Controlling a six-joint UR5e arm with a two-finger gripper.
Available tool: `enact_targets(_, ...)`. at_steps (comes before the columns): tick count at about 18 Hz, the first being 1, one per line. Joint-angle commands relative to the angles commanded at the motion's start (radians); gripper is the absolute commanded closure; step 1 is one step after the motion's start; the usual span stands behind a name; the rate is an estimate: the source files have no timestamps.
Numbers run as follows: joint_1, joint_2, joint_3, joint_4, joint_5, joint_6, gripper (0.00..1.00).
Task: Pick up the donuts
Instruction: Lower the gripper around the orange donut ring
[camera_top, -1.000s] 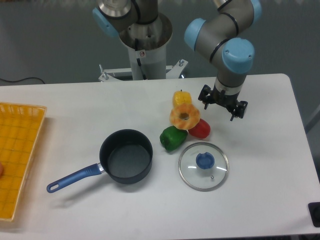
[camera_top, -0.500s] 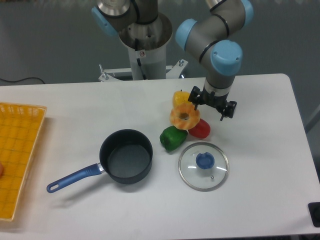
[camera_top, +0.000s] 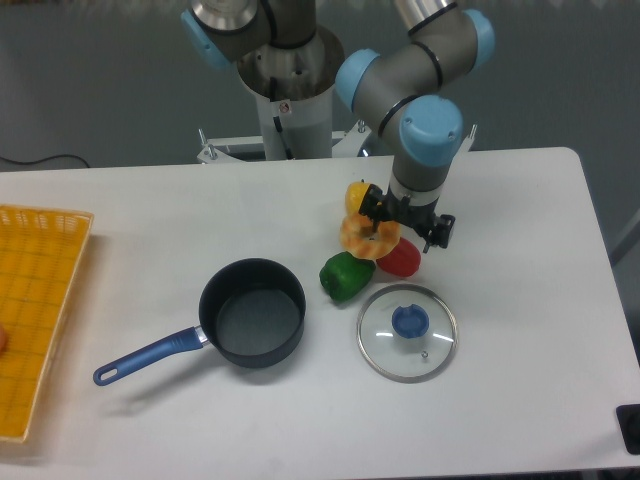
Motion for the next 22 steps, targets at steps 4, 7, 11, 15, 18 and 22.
enact_targets(4, 0.0, 0.0, -0.006, 0.003, 0.0, 0.005, 0.08)
enact_targets(7, 0.0, 0.0, -0.009, 0.003, 0.002, 0.011, 0.11)
enact_targets(11, -0.002, 0.0, -0.011, 0.003, 0.006, 0.02, 0.15)
enact_targets(15, -0.003, -0.002, -0.011, 0.005, 0.009, 0.021, 0.3)
enact_targets(18, -0.003, -0.002, -0.011, 0.003, 0.017, 0.043, 0.41)
enact_targets(22, -0.003, 0.0, -0.011, 0.003, 0.02, 0.044, 0.59)
